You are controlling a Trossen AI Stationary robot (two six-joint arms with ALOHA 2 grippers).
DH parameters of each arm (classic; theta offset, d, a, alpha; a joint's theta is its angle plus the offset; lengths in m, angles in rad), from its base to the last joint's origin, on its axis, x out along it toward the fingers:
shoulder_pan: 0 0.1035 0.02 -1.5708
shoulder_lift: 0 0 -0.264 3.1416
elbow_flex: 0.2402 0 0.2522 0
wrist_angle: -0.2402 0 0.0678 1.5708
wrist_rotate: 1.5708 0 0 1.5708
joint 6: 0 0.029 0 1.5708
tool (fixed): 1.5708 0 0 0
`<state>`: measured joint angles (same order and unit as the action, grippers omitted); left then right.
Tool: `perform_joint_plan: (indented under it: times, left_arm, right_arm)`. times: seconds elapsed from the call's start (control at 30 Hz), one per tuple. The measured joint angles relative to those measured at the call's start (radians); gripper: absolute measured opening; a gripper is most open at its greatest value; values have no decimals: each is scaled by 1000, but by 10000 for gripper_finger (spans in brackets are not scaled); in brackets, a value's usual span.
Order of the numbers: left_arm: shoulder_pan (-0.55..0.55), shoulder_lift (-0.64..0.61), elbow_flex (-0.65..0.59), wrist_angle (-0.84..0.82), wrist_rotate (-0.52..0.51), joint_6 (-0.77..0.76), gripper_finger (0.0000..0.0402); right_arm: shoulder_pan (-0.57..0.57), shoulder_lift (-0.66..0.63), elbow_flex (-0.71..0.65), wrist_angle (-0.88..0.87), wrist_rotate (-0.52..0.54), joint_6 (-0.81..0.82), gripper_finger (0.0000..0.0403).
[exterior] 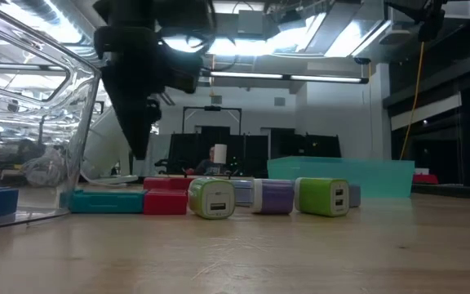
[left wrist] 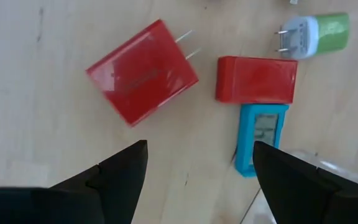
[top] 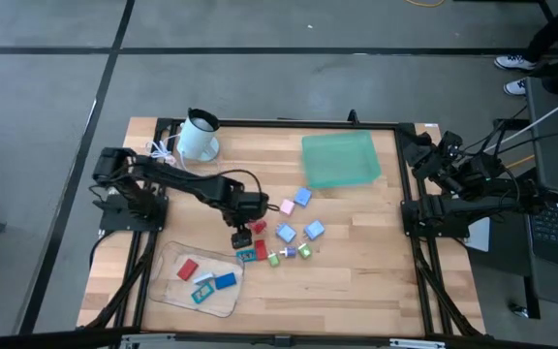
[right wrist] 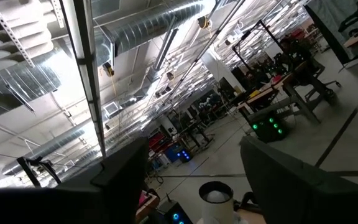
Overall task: Pick & Place Office items
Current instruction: Put the red digital clock into the transparent bin
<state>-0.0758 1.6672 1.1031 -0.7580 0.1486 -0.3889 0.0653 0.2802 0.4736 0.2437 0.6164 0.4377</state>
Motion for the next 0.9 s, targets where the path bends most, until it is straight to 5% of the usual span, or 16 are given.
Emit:
perform_joint_plan:
  times: [0.4,0.57,0.9]
  left_arm:
    - [-58,180,219,-138,-67,-48,285]
    - [-8,199,236,-148,71,-439,285]
    - [30,197,236,-67,27,-1014,285]
  right_arm:
    - [0,0,0,-8,-29,0,261]
    - [0,0,0,-22,-56,0,261]
    - [0,0,0,-30,-60,0,261]
